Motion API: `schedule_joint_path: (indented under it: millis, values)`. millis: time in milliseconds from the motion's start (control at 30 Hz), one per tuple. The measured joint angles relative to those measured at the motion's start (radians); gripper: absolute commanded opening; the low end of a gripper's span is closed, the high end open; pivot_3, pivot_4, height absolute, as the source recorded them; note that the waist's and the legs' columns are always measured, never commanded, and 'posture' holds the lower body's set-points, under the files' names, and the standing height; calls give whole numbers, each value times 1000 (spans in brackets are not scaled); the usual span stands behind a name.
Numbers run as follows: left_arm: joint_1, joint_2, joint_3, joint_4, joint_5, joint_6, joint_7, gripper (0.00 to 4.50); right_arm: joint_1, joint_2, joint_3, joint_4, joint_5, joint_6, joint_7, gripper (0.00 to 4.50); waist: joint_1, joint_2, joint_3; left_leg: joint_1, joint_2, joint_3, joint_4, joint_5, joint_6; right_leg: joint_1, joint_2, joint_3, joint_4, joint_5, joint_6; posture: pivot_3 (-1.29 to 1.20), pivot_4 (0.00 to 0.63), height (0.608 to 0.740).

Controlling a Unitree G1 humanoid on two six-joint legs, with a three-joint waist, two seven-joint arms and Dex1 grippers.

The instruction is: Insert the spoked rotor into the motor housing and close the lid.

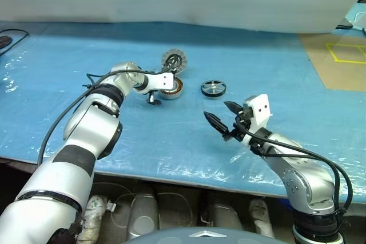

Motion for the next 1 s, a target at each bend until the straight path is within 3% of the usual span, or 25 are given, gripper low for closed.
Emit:
schedule_joint_path:
  millis: [1000]
  values:
    - [-8,-10,60,1,-21,42,-74,4500,-1,-30,46,1,0,-11,-14,4486,0,0,0,0,1,-2,-3,0,0,3,0,-2,-8,5,-3,0,150,740]
